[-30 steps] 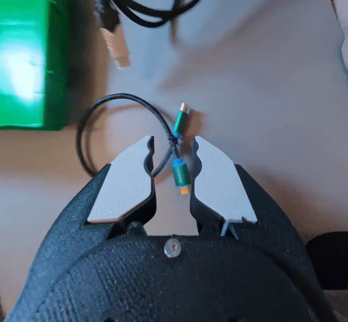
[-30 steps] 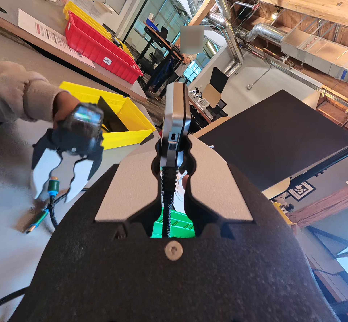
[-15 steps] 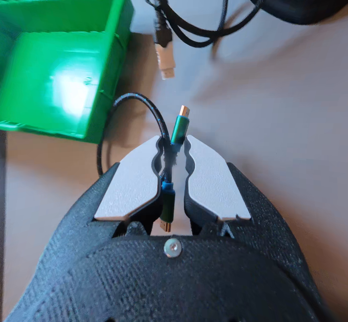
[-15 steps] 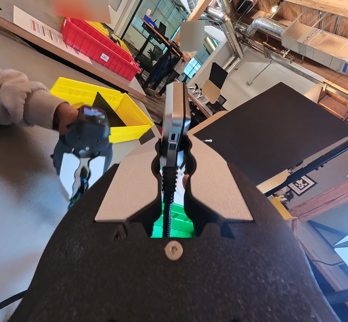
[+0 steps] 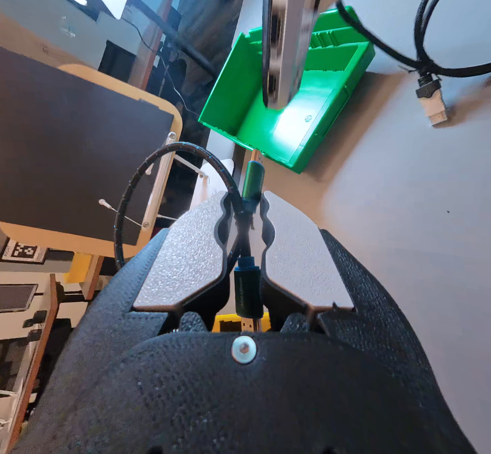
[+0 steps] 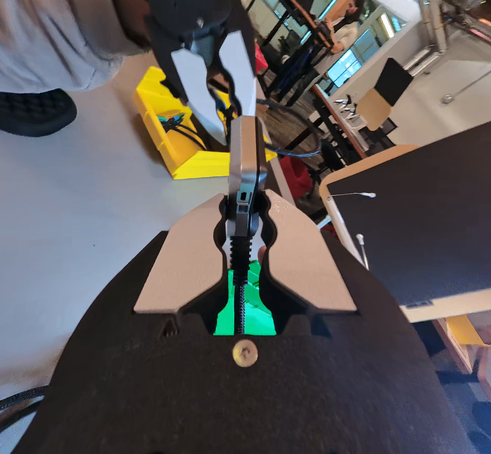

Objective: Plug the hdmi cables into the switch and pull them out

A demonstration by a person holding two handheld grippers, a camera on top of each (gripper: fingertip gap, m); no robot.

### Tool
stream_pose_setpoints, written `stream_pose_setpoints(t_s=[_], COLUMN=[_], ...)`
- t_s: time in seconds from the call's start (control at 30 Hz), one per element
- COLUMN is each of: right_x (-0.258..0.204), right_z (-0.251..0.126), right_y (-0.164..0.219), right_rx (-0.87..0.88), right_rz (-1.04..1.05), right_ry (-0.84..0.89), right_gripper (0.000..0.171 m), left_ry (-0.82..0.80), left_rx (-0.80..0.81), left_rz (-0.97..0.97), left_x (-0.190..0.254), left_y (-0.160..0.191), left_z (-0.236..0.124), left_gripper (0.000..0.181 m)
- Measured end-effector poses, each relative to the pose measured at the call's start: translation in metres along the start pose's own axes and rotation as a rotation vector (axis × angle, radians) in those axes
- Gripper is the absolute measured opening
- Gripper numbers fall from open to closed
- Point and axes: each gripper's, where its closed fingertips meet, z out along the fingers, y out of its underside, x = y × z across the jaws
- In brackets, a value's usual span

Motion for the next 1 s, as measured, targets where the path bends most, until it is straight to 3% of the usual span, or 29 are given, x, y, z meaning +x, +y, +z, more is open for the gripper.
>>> stream_pose_setpoints(t_s=[0.3, 0.77, 1.0], right_x=[-0.028, -0.035, -0.027], right_z=[0.034, 0.028, 0.034], right_y=[0.018, 0.002, 0.019], right_rx=[-0.085, 0.041, -0.067], right_rz=[-0.033, 0.063, 0.023], right_ry=[-0.094, -0.173, -0.105], right_gripper=[0.022, 0.022, 0.022], left_ry=[0.094, 0.125, 0.07], left_rx=[-0.087, -0.122, -0.219], left_rz=[0.102, 0.099, 0.051], left_x=[0.026, 0.033, 0.032], left_y=[0.0, 0.005, 0.006], left_z=[0.002, 0.005, 0.01], left_gripper=[0.021, 0.02, 0.02])
